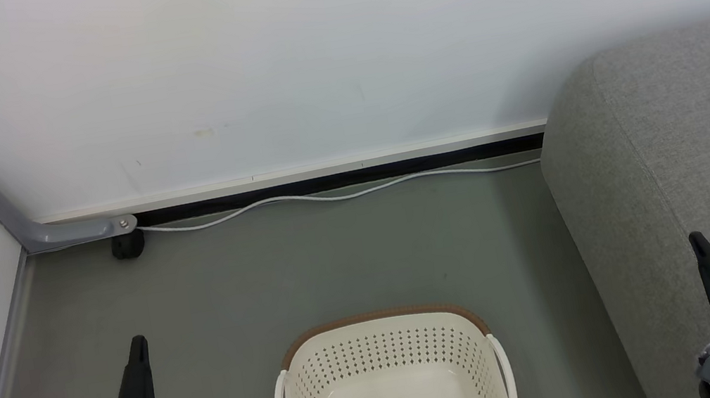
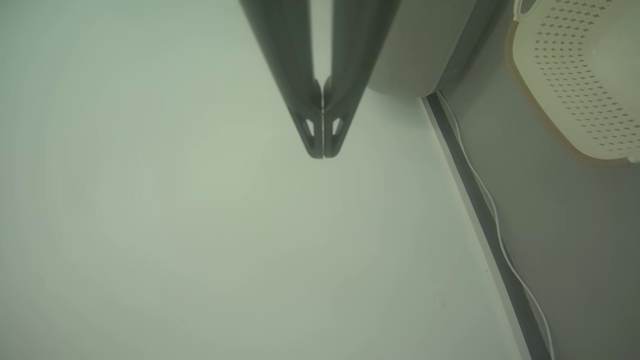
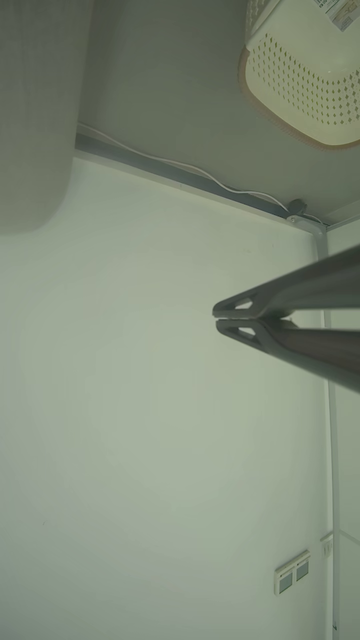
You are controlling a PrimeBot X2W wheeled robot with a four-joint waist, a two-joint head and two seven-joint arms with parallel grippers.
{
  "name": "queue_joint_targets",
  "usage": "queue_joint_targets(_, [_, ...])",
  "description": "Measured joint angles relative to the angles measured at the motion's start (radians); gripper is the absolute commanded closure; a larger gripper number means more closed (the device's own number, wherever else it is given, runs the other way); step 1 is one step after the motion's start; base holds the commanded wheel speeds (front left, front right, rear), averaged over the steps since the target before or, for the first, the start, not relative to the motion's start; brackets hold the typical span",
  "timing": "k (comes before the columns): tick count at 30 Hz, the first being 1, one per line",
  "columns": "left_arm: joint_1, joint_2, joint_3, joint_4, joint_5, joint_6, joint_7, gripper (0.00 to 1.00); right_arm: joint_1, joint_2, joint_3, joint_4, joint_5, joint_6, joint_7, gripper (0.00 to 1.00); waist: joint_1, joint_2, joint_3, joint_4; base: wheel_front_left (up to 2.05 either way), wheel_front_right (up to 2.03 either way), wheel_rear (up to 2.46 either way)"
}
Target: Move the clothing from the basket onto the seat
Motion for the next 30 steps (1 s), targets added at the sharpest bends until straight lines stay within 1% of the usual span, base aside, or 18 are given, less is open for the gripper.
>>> queue_joint_targets(30, [0.0,0.0,0.0,0.0,0.0,0.0,0.0,1.0,0.0,0.0,0.0,0.0,0.0,0.0,0.0,1.0,0.0,0.0,0.0,0.0,0.0,0.0,0.0])
